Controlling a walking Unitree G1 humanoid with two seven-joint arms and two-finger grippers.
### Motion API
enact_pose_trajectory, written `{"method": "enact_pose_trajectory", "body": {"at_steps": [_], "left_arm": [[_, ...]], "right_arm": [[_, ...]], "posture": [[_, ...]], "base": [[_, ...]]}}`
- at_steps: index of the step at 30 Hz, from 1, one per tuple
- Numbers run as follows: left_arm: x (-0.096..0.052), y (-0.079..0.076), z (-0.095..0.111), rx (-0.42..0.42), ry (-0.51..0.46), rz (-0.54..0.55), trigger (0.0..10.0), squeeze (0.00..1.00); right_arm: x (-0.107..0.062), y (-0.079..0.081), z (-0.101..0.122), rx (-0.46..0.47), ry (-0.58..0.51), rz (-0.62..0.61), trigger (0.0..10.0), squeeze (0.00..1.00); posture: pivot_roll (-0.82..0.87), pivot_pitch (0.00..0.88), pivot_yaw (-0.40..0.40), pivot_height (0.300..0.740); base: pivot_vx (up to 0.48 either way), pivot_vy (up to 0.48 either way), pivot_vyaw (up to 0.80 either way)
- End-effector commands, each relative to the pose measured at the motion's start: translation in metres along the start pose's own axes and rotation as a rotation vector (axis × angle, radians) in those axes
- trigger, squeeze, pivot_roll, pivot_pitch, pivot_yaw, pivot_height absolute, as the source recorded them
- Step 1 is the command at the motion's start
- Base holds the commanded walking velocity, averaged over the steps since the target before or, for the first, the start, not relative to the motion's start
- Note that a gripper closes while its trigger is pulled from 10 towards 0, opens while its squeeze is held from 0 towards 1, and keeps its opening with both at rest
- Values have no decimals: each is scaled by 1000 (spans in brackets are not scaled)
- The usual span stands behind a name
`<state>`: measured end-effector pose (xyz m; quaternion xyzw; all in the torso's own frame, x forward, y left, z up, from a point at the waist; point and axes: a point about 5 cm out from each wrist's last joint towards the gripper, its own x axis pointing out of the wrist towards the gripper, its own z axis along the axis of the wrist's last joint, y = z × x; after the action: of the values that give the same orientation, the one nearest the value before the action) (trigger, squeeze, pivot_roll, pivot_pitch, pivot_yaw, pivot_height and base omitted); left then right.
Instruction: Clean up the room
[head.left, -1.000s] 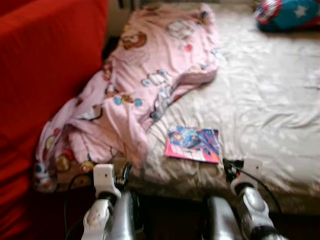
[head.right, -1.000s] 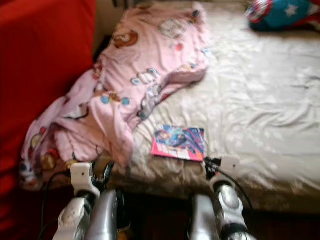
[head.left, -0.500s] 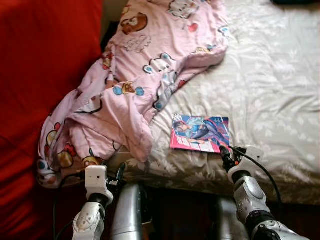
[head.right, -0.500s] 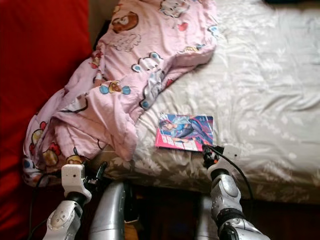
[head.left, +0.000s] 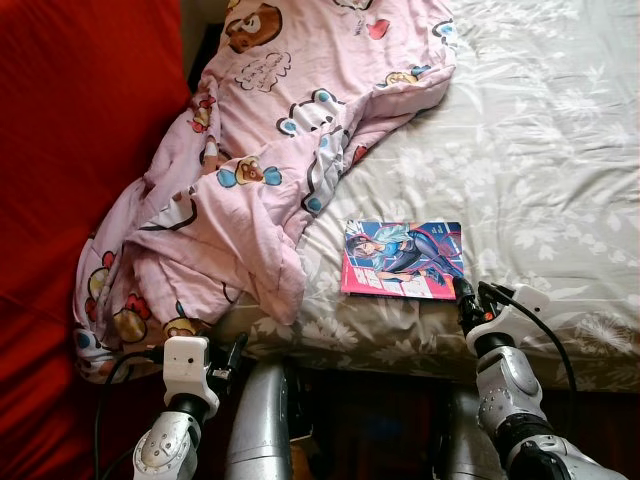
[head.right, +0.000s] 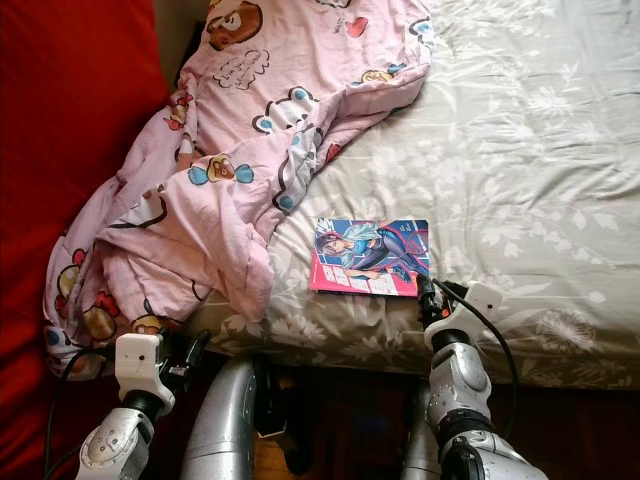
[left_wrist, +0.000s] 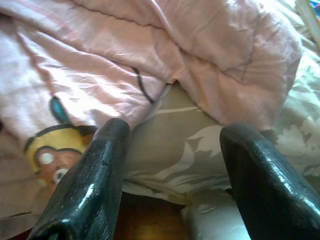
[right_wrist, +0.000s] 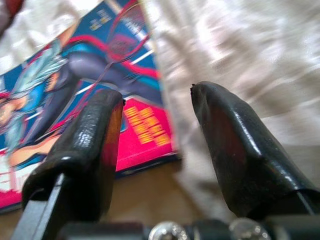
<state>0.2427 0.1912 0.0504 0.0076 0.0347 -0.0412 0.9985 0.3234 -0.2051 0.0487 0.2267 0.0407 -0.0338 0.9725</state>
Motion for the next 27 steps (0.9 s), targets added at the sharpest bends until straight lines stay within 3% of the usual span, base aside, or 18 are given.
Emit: {"method": "enact_pose_trajectory", "body": {"at_steps": [1, 6, 10, 14, 18, 19, 20, 22, 27], "left_arm": [[-11, 4, -10, 31, 64, -1, 10000, 0], [-16, 5, -10, 37, 73, -4, 10000, 0], [-17, 5, -10, 42, 78, -6, 10000, 0], [-19, 5, -7, 51, 77, -13, 10000, 0], [-21, 6, -7, 54, 79, -13, 10000, 0], [-22, 6, -6, 58, 81, -14, 10000, 0], [-22, 6, -6, 58, 81, -14, 10000, 0], [-23, 6, -5, 68, 82, -23, 10000, 0], [-24, 7, -4, 78, 85, -24, 10000, 0]], "right_arm": [[-3, 1, -9, 35, 32, 11, 10000, 0], [-2, 2, -8, 53, 30, 23, 10000, 0], [-6, -3, -13, 128, 48, -5, 10000, 0], [-15, -7, -30, 315, 93, -12, 10000, 0], [-19, -11, -34, 362, 92, -50, 10000, 0], [-22, -15, -37, 439, 89, -77, 10000, 0], [-22, -15, -37, 439, 89, -77, 10000, 0], [-28, -19, -44, 582, 95, -94, 10000, 0], [-33, -22, -51, 645, 114, -118, 10000, 0]], "posture": [[39, 351, 187, 598], [45, 358, 193, 598], [54, 364, 195, 598], [69, 376, 204, 598], [75, 379, 208, 598], [80, 382, 212, 598], [80, 382, 212, 598], [86, 386, 216, 598], [95, 389, 220, 598]], "base": [[0, 0, 0], [0, 0, 0], [0, 0, 0], [0, 0, 0], [0, 0, 0], [0, 0, 0], [0, 0, 0], [0, 0, 0], [0, 0, 0]]}}
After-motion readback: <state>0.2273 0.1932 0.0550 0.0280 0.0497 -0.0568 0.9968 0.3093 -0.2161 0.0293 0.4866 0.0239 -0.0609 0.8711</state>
